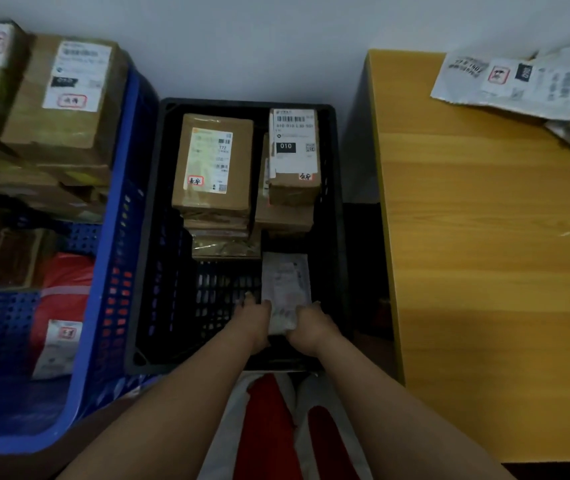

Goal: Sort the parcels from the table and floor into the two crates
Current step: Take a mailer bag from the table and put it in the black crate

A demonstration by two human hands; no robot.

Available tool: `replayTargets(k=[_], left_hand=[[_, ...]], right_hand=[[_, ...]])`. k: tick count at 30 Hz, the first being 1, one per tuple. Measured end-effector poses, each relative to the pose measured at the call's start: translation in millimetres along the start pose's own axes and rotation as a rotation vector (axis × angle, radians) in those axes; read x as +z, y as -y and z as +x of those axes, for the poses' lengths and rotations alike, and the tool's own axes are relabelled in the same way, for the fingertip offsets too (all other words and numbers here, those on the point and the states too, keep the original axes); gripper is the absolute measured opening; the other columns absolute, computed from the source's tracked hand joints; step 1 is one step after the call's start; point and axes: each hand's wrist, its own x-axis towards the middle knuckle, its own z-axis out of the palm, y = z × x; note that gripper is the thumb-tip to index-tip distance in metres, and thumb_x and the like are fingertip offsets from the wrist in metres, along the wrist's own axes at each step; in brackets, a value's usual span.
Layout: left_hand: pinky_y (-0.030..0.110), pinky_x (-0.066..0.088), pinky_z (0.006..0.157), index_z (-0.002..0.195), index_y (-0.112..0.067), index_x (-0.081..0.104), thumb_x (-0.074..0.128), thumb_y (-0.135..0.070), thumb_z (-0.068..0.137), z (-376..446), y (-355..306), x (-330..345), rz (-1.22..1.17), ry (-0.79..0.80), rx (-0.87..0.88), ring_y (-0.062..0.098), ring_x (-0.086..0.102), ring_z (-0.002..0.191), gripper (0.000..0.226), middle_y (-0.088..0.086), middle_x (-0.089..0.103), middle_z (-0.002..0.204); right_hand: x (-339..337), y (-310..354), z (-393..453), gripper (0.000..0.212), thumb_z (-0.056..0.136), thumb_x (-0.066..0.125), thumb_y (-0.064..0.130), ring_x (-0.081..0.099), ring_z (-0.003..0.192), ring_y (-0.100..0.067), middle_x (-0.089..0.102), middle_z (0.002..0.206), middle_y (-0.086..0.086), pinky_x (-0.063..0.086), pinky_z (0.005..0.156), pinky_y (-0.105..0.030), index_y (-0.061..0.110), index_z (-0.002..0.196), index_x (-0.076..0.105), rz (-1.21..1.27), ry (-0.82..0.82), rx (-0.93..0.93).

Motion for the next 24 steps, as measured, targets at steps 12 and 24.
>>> replayTargets(k=[12,24], left_hand=[[0.04,0.041,0.104,0.143,-0.011,0.035,0.057,-0.022,0.093,-79.6,-33.7,-118.1,0.056,-0.238,0.187,0.032,0.032,0.134,0.056,0.014,0.033,0.142],[0.039,0.036,0.109,0.15,-0.014,0.025,0.055,-0.021,0.096,-72.7,-162.1,-192.8,0.091,-0.469,0.383,0.028,0.021,0.142,0.062,0.008,0.024,0.153]], right_hand=[[-106.8,35.0,-105.1,0.045,0.096,0.051,0.029,0.039,0.127,-0.035,0.042,0.138,-0.014,0.044,0.099,-0.042,0.011,0.138,0.044,-0.111,-0.226,-0.112],[-220.0,-32.0,-127.7,0.049,0.099,0.048,0.025,0.033,0.132,-0.027,0.038,0.144,-0.007,0.034,0.107,-0.034,0.014,0.145,0.034,0.045,-0.641,-0.108]])
